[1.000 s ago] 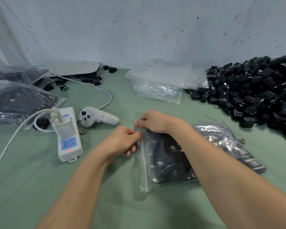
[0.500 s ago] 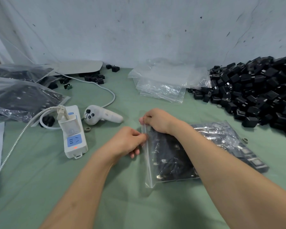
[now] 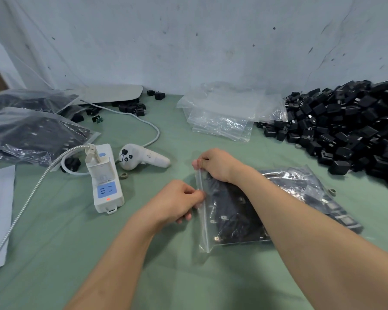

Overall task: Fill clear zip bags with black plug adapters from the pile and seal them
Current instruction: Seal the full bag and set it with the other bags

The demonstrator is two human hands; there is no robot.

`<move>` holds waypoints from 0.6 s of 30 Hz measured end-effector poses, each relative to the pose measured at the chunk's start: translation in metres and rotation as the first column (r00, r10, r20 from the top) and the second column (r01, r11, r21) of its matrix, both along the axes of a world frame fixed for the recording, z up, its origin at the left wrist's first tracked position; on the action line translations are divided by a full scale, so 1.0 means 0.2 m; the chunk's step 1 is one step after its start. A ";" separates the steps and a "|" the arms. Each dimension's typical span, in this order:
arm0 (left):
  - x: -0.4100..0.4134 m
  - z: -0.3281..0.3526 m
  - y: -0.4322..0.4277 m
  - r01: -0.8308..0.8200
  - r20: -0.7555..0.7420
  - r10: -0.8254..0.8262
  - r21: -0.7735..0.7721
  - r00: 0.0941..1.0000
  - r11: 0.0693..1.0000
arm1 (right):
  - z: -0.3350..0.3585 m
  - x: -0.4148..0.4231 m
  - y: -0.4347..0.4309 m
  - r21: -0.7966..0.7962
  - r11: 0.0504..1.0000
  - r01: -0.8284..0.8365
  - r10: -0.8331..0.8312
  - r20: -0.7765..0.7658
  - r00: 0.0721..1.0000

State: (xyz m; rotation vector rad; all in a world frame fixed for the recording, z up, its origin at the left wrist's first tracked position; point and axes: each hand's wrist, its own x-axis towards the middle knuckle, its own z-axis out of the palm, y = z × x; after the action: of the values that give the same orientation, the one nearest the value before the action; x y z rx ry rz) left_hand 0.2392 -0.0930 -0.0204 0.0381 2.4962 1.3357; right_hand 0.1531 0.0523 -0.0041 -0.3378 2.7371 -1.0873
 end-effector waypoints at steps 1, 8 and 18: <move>0.00 0.00 0.00 0.001 -0.007 -0.001 -0.004 1.000 1.000 | 0.00 0.00 0.00 -0.004 1.000 0.005 -0.005 -0.001 1.000; 0.05 -0.01 0.00 -0.015 -0.015 0.015 -0.006 1.000 1.000 | 0.01 0.01 0.01 0.000 1.000 0.014 -0.014 0.012 1.000; 0.05 -0.02 0.05 -0.159 -0.085 0.163 0.044 0.983 0.986 | 0.02 0.03 0.00 0.013 1.000 -0.006 0.006 0.003 1.000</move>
State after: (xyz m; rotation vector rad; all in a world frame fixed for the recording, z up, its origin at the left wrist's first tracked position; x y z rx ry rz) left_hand 0.2490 -0.0838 -0.0236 -0.1008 2.5957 1.4747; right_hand 0.1584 0.0528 0.0000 -0.3418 2.7372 -1.0674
